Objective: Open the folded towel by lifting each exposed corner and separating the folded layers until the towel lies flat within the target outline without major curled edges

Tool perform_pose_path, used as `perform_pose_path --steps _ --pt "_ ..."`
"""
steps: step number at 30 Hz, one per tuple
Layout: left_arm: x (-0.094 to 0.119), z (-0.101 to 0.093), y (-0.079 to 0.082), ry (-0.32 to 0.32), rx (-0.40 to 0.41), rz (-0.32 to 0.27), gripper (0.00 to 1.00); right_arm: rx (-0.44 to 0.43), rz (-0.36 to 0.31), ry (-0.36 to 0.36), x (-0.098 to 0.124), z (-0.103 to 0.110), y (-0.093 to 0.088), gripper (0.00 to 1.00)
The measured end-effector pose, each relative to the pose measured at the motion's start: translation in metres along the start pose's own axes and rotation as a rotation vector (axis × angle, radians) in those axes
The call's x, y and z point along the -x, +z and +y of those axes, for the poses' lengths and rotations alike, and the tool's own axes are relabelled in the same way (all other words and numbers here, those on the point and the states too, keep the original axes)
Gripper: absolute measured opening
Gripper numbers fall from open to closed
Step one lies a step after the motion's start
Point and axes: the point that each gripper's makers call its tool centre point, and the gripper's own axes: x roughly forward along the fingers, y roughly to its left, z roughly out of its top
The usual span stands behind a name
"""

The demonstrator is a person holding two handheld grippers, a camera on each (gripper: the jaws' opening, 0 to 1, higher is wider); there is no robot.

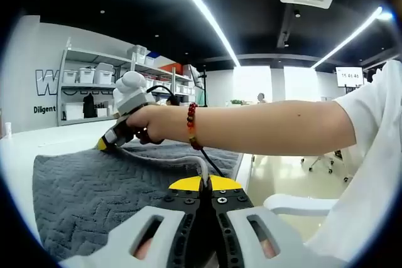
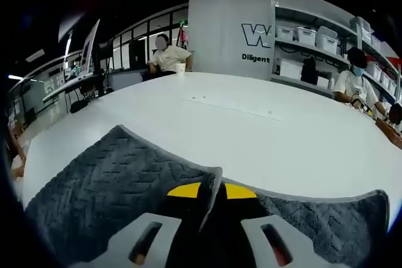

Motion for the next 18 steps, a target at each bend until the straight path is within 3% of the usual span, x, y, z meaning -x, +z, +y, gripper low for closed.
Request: perform_pose_path --steps 2,18 --pt "0.0 0.0 0.001 0.001 -0.003 -0.002 0.0 -0.037 -0.046 0.032 0.001 0.005 0.007 0.03" --pt "0.006 -0.001 0.008 -0.007 0.006 -0.026 0.0 -0.06 -0.046 -0.012 0.004 -0.005 0.012 0.0"
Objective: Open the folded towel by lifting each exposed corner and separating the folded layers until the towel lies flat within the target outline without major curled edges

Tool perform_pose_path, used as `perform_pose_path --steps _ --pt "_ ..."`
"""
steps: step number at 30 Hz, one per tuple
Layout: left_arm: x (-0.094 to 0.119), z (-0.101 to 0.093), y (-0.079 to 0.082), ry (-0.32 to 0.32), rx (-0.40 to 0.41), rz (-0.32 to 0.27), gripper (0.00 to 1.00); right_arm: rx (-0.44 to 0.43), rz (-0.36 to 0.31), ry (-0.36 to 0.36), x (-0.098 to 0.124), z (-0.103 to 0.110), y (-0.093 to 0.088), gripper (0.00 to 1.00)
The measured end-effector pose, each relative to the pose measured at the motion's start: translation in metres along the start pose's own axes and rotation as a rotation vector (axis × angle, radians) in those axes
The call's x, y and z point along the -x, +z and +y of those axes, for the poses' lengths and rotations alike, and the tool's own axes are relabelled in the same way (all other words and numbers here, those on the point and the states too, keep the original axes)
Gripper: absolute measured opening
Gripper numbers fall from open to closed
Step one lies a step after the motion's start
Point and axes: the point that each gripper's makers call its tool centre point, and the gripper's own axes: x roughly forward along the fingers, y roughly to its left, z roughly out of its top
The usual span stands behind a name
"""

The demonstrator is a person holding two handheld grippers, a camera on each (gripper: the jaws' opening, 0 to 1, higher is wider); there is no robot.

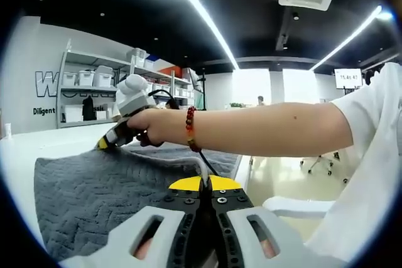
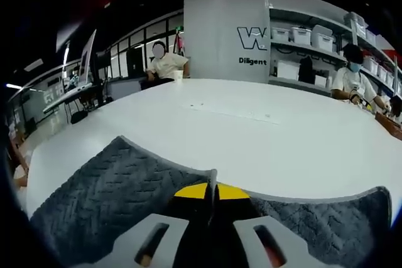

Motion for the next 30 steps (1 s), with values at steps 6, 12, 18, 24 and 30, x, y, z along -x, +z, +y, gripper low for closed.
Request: perform_pose_path --steps 6,12,18,24,30 --pt "0.007 0.001 0.007 -0.01 -0.019 -0.015 0.0 -0.021 -0.014 0.02 0.004 0.002 0.001 0.0" --pt "0.013 0.003 0.013 -0.013 -0.004 -0.039 0.0 -0.057 -0.019 0.034 0.007 0.006 -0.001 0.0" --pt "0.017 0.004 0.018 -0.014 -0.005 -0.048 0.0 -0.079 -0.026 0.032 0.01 0.006 0.003 0.0" --pt "0.02 0.003 0.022 -0.021 0.001 -0.067 0.0 -0.099 -0.029 0.026 0.012 0.005 0.002 0.0" --pt "0.024 0.005 0.025 -0.031 0.021 -0.074 0.0 -0.148 -0.07 0.015 0.017 0.003 0.011 0.0"
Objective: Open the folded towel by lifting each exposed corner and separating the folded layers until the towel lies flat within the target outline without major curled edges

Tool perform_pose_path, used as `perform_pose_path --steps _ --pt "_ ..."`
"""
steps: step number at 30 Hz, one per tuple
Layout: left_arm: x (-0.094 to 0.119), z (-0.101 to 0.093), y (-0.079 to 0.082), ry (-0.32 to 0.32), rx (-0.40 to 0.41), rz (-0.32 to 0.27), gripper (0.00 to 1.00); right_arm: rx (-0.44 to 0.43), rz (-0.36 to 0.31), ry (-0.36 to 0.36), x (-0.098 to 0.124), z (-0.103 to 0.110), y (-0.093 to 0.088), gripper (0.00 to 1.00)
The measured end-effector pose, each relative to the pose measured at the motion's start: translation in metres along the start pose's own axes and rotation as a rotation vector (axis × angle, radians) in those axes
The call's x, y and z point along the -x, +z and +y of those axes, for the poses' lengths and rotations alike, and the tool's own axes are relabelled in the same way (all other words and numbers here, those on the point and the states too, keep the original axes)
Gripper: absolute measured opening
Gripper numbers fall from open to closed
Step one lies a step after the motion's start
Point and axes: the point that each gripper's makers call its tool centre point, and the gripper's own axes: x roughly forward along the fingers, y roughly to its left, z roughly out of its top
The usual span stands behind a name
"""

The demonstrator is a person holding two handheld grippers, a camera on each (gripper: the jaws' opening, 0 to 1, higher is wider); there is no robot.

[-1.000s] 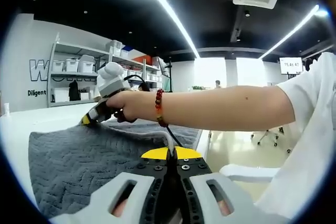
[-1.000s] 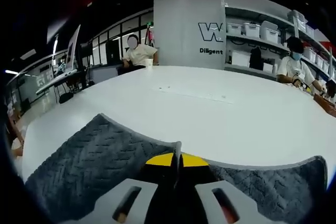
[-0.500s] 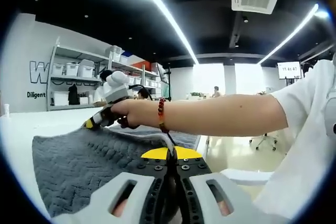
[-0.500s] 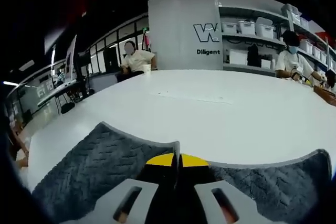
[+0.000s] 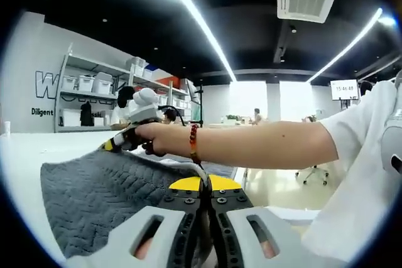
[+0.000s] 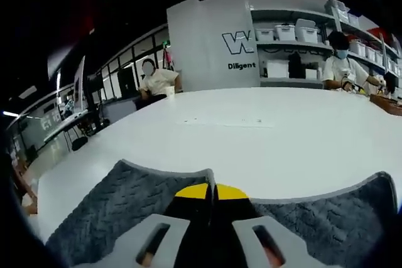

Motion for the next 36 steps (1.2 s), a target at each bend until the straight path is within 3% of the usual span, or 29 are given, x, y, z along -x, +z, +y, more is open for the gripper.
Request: perform_pose_path --steps 18,36 --pt "0.015 0.007 0.014 -0.028 0.045 -0.059 0.0 -0.02 -0.033 0.009 0.0 0.008 0.015 0.0" --pt "0.033 0.014 0.024 -0.027 0.05 -0.101 0.0 -0.03 -0.069 0.037 -0.004 0.013 0.047 0.0"
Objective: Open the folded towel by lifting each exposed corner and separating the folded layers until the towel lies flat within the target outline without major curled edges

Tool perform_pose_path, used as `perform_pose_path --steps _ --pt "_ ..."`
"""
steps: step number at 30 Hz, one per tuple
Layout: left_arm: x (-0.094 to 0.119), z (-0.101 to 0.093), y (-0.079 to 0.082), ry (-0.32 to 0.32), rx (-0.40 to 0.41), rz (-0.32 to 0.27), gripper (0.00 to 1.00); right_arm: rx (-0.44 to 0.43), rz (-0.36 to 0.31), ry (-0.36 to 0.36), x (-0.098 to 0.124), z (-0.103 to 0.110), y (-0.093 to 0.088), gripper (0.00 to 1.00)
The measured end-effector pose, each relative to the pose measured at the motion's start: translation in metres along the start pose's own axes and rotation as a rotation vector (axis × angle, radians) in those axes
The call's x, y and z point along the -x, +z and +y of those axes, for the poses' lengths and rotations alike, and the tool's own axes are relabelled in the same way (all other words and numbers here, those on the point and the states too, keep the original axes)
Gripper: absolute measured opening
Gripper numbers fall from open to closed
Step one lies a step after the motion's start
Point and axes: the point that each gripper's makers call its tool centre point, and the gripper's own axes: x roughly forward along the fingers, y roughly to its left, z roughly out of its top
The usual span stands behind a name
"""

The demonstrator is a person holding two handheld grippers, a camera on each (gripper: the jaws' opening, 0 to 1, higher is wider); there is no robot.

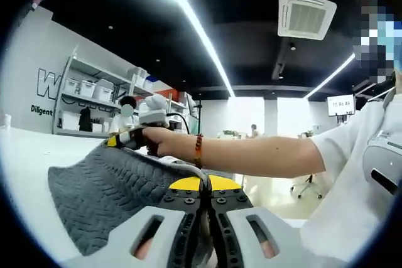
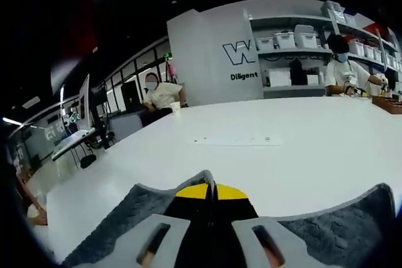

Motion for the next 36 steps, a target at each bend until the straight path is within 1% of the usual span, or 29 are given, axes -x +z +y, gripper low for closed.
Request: perform_pose_path --steps 2,4,6,9,11,14,19,22,26,27,29,31,36 --pt "0.002 0.0 0.004 0.003 0.012 -0.017 0.0 0.009 -0.003 -0.002 -0.001 0.002 0.003 0.0" --pt "0.003 -0.001 0.004 -0.003 0.007 -0.012 0.0 0.016 -0.006 0.007 -0.002 0.005 0.006 0.0" --pt "0.004 0.0 0.005 0.002 0.001 -0.009 0.0 0.038 -0.001 -0.008 -0.002 0.004 0.007 0.0" --pt "0.007 0.001 0.008 -0.005 0.011 -0.024 0.0 0.017 -0.01 0.013 -0.004 0.008 0.012 0.0" --pt "0.009 0.002 0.011 -0.003 0.013 -0.03 0.0 0.007 -0.017 0.014 -0.005 0.008 0.016 0.0" --pt "0.012 0.004 0.012 0.002 0.004 -0.03 0.0 0.017 -0.016 0.014 -0.006 0.01 0.019 0.0" --pt "0.014 0.005 0.017 -0.001 0.011 -0.042 0.0 0.008 -0.021 0.02 -0.008 0.011 0.025 0.0" --pt "0.014 0.005 0.016 0.001 0.009 -0.035 0.0 0.011 -0.021 0.018 -0.008 0.011 0.029 0.0" --pt "0.013 0.003 0.017 -0.011 0.014 -0.04 0.0 -0.002 -0.026 0.025 -0.008 0.013 0.033 0.0" --pt "0.012 0.003 0.017 -0.014 0.017 -0.041 0.0 0.005 -0.026 0.021 -0.009 0.014 0.037 0.0" --pt "0.014 0.004 0.02 -0.008 0.011 -0.045 0.0 0.019 -0.03 0.02 -0.008 0.015 0.042 0.0" --pt "0.017 0.004 0.025 -0.002 -0.002 -0.049 0.0 0.017 -0.034 0.023 -0.005 0.018 0.04 0.0" --pt "0.021 0.004 0.032 -0.001 -0.011 -0.052 0.0 -0.001 -0.045 0.043 -0.005 0.026 0.047 0.0"
